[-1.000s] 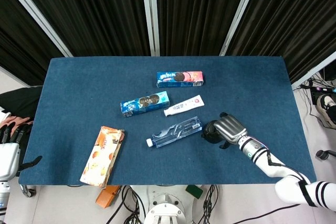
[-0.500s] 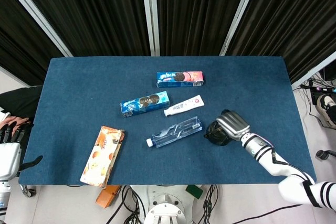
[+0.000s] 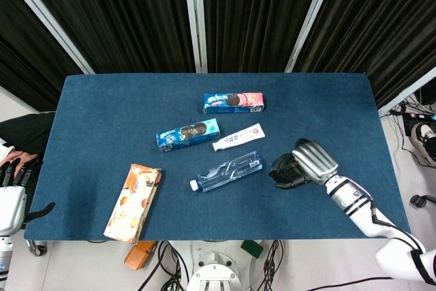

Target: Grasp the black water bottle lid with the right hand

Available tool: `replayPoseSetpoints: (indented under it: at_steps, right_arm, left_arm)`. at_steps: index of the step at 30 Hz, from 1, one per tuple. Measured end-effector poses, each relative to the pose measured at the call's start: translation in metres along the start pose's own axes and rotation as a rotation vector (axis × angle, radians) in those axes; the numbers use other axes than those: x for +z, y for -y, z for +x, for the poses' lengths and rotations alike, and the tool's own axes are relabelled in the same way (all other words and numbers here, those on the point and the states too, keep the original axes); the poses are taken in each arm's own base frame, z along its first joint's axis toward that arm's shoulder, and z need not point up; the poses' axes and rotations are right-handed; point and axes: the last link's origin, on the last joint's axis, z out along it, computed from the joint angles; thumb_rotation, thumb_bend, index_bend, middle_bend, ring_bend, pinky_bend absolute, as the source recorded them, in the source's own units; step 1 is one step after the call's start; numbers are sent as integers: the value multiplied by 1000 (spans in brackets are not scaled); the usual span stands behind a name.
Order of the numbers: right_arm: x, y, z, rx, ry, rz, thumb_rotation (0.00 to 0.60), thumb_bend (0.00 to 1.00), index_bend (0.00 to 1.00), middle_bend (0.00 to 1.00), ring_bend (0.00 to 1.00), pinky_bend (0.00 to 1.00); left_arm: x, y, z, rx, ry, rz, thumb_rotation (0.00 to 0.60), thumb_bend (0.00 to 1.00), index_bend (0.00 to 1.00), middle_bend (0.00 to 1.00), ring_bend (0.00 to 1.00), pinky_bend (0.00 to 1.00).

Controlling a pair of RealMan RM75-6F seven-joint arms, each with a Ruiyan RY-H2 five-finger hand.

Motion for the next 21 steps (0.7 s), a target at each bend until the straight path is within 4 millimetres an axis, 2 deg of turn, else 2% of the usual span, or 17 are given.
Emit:
replayPoseSetpoints:
  at_steps: [2,5,7,13,21]
  right_arm:
    - [-4,1,0,-5,-18,4,298,387,1000,1000,1000,422]
    - [-9,3,-2,-12,-26,8,305,469,1000,1000,1000,439]
    - [-11,4,-3,-18,-32,8,336,510,1000,1000,1000,457]
    - [-17,6,-3,-44,-61,3,394,553,1000,1000,1000,507]
    - [-19,10,-4,-91,-83,10,412,576,1000,1000,1000,551]
  left_arm:
    - [0,0,0,0,0,-3,600,61,150,134,23,0]
    - [-1,-1,0,-2,-2,-6,600,62,150,134,23,0]
    - [-1,0,-1,-2,-3,-7,600,61,150,134,23,0]
    - [-1,0,-2,-5,-1,-8,600,61,150,134,23,0]
    - [-1,0,-3,-11,-5,-13,600,61,150,134,23,0]
